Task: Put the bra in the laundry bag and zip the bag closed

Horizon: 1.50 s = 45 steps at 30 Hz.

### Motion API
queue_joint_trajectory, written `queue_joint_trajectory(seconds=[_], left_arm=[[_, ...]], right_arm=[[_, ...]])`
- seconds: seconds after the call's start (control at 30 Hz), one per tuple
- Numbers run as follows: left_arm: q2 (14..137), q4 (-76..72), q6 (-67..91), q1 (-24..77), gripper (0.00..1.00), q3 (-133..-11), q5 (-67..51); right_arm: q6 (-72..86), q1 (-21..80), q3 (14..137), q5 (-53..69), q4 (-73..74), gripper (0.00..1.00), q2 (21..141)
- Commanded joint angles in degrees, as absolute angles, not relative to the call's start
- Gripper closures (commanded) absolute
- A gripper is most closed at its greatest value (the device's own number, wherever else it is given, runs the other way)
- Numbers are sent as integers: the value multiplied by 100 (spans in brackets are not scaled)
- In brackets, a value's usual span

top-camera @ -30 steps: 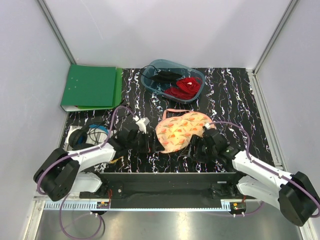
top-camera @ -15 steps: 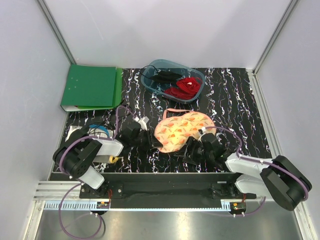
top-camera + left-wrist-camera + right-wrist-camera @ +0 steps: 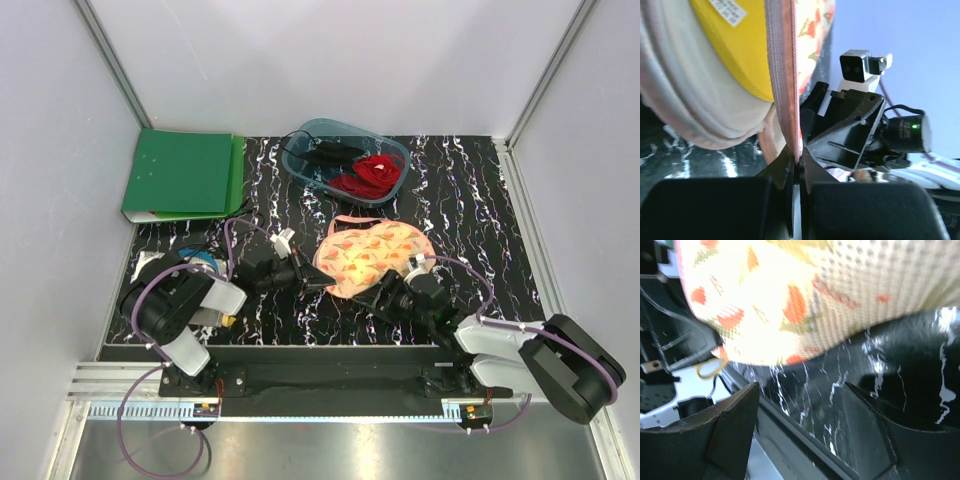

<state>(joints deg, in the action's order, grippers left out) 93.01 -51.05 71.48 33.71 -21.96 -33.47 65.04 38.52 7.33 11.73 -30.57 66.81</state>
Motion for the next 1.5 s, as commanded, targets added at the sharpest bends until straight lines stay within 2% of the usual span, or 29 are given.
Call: queue_joint_trajectory(seconds=[0.0, 0.13, 0.43, 0.57, 0.7, 0.77, 0.83, 0.87, 0.93, 1.0, 1.07, 1.17, 1.27, 1.3, 1.33, 1.43, 1.47], left_arm=[[9545, -6327, 7752, 3340, 100, -2083, -3656], [9545, -6364, 7787, 3340, 100, -2013, -3595], [9273, -5898, 7594, 3340, 100, -2127, -3542], [8922, -5108, 7120, 3340, 100, -2320, -3428], [8404, -3326, 6042, 3331, 99, -2697, -2982], [8140, -2379, 5627, 3331, 85, -2890, -2752], [8034, -1970, 5178, 3322, 78, -3111, -2488], [7990, -1682, 5081, 3322, 67, -3164, -2418], [7849, -1364, 4739, 3331, 51, -3295, -2111], [7561, -924, 4380, 3383, 24, -3331, -1620], [7340, -495, 4132, 3550, 19, -3340, -1189], [6743, -325, 3867, 3971, 23, -3086, -406], [6136, -604, 3937, 4674, 39, -2517, 447], [6030, -780, 4051, 4824, 54, -2314, 614], [5960, -991, 4130, 5051, 58, -2138, 641], [6142, -2011, 4245, 5281, 64, -1618, 545], [6422, -2282, 4202, 5343, 62, -1617, 536]], right_arm=[[6565, 3876, 773, 379, -3131, 24, 6416], [6714, 3876, 905, 317, -3321, 25, 6775], [7084, 3876, 887, 229, -5000, 32, 8243], [7189, 3876, 1046, 220, -5290, 47, 8630], [7312, 3876, 1256, 316, -4801, 63, 8526], [7348, 3876, 1301, 334, -4353, 67, 8325], [7400, 3876, 1345, 290, -4115, 74, 8149], [7418, 3876, 1380, 264, -3852, 77, 8104], [7497, 3876, 1511, 290, -3640, 81, 8025], [7637, 3876, 1643, 395, -3411, 83, 8007], [7769, 3876, 1757, 439, -3026, 85, 8007], [8216, 3876, 1837, 483, -2865, 86, 8042], [8550, 3876, 1854, 536, -2839, 87, 8042], [8630, 3876, 1881, 536, -2813, 88, 8042], [8692, 3876, 1898, 554, -2795, 88, 8042], [8947, 3876, 1907, 598, -2795, 88, 7990], [9008, 3876, 1925, 606, -2786, 88, 7972]])
